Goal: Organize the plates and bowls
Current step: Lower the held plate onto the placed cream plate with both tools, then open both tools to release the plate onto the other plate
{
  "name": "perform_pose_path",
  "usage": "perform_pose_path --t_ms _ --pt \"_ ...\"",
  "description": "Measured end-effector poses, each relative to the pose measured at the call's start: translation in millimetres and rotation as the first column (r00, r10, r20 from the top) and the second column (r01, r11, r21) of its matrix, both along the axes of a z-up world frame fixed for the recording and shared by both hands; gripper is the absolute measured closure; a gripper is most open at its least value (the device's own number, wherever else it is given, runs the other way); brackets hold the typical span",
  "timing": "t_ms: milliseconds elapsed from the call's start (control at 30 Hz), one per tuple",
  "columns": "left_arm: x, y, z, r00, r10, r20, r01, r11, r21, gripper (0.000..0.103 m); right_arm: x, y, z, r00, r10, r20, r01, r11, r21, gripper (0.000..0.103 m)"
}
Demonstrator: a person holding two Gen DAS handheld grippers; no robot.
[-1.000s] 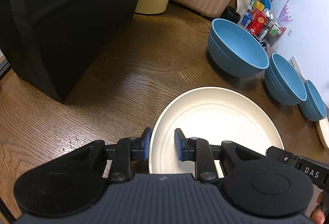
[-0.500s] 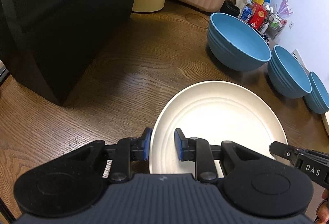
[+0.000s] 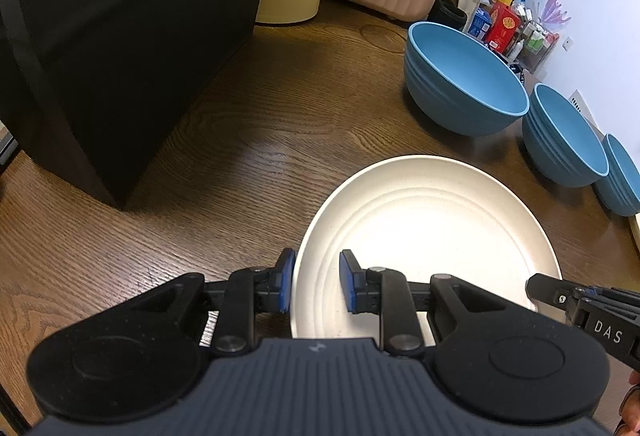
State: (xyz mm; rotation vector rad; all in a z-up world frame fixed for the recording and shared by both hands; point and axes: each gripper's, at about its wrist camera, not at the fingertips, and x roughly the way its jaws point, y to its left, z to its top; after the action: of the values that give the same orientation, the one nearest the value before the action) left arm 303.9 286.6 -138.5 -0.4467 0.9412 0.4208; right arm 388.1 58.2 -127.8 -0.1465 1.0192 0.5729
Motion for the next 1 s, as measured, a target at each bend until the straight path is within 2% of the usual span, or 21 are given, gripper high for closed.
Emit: perform_pose_path --t_ms 567,733,1000 --pt "5.3 -4.2 2.2 0.999 -0.029 -0.040 0.031 0.999 0.044 0.078 -1.4 9.6 0.0 1.000 0.005 0.003 -0.005 0.998 -0.056 0.090" --pt "4.3 -3.0 2.7 0.999 -0.037 -0.038 0.038 0.999 0.039 0.077 -2.7 13.0 -0.1 1.000 0.004 -0.002 -0.004 0.998 -0.070 0.085" --pt "4.1 -1.8 3.1 0.998 -0.046 -0.039 0.048 0.998 0.033 0.077 -2.2 10.3 0.9 1.000 -0.021 -0.019 0.019 0.998 -0.063 0.086"
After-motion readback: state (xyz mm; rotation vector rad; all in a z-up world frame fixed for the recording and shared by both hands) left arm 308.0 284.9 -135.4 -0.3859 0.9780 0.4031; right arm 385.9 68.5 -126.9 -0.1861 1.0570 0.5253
